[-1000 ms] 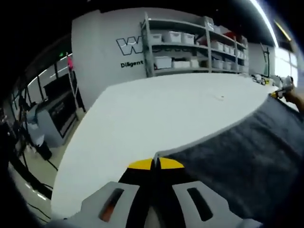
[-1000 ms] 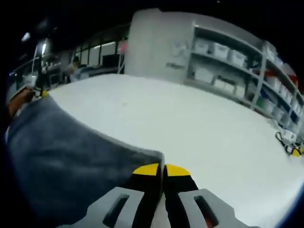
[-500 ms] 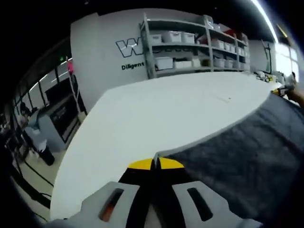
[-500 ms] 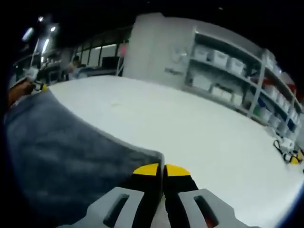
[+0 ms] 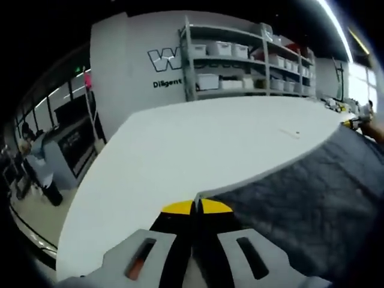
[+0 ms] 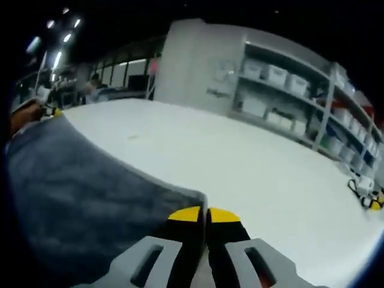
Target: Open the folded towel by lifting each exposed corner and separating the folded layers until the towel lies flat within the target outline without major curled edges
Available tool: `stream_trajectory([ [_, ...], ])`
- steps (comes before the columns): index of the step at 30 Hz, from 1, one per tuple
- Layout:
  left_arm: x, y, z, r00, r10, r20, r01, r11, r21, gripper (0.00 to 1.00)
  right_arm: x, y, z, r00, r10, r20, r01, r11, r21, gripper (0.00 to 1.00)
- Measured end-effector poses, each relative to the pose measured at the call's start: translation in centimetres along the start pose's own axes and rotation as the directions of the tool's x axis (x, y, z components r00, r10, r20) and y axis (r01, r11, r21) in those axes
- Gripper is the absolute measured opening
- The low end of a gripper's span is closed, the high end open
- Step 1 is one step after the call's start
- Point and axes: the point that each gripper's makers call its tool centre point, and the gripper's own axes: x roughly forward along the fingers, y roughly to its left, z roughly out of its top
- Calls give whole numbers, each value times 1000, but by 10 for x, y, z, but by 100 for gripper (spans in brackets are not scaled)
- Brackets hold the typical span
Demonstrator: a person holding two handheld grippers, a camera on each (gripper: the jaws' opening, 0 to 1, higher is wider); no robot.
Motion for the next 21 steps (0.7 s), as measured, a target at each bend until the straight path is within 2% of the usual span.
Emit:
stream_trajectory([
  [8,10,5,5,1000,21,8,-21,999,31,1,14,-6,5,1000,-11,9,12,1000,-19,0],
  [21,18,7,8,1000,7,13,-7,1000,21,1,19,-7,10,999,-13,35,14,999,-40,0],
])
